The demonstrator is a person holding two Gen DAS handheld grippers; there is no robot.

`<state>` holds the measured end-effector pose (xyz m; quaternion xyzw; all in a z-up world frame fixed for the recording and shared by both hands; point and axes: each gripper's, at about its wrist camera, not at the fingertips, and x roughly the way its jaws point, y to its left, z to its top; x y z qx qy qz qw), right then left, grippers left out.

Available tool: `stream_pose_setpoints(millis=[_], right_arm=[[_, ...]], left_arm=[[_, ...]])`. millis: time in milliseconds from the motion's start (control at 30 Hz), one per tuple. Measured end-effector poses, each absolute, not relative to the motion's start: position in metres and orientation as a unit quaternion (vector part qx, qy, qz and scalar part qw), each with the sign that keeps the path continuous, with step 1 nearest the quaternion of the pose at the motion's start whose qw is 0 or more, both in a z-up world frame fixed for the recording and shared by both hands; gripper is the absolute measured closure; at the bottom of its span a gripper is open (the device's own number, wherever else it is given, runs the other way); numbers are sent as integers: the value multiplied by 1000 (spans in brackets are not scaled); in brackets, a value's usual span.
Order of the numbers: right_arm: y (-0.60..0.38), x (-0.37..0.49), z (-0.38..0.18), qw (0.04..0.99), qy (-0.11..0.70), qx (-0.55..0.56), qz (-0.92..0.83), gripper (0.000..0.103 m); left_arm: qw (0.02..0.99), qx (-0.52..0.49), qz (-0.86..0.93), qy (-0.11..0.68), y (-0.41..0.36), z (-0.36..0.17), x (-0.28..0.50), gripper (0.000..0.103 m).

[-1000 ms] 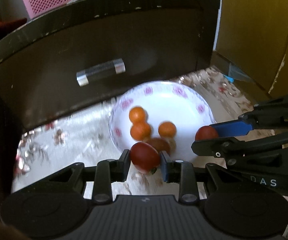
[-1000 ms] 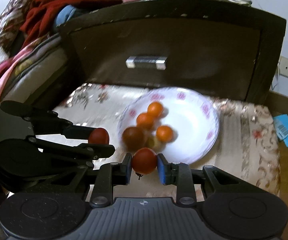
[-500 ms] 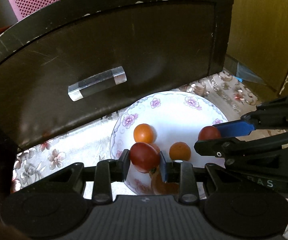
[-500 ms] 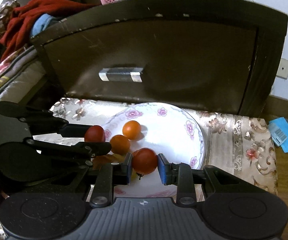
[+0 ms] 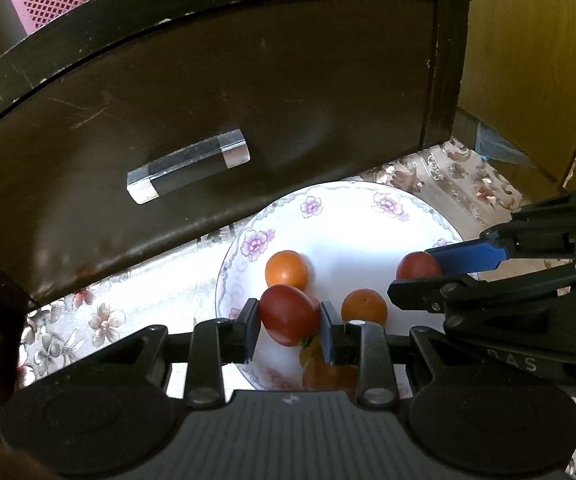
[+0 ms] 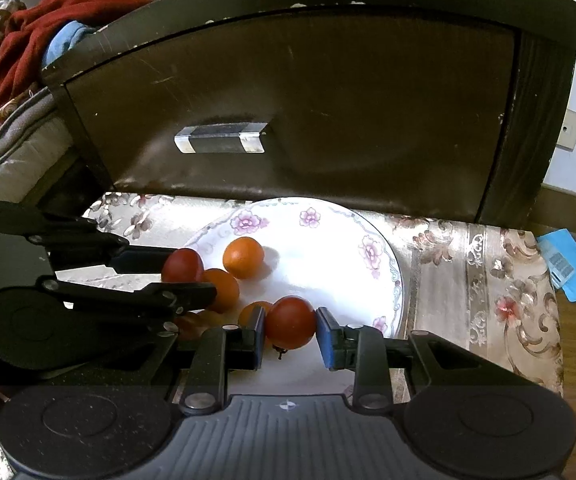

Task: Organize fruits
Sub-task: 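Carry both red tomatoes over the white bowl, then open both tools to release the red tomatoes into the bowl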

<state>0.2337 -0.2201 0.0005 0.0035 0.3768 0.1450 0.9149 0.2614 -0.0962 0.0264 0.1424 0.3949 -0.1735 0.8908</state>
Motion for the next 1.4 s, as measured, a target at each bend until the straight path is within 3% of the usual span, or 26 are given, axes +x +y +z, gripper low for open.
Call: stream_pose_setpoints(millis=[600, 867, 1133, 1400], right_arm=[[-222, 234, 0, 916, 377, 0, 136, 76], [-226, 227, 7, 921, 368, 6, 128, 70], [-230, 209, 20, 926, 358, 13, 118, 66], [-227, 193, 23, 926, 359, 10, 113, 66]], left_arm=[[890, 138, -171, 399, -96, 26, 263, 63], [894, 136, -166, 393, -93, 36, 256, 53], [902, 131, -155, 382, -90, 48, 241, 36], [904, 115, -138, 387, -79, 48, 221, 30]])
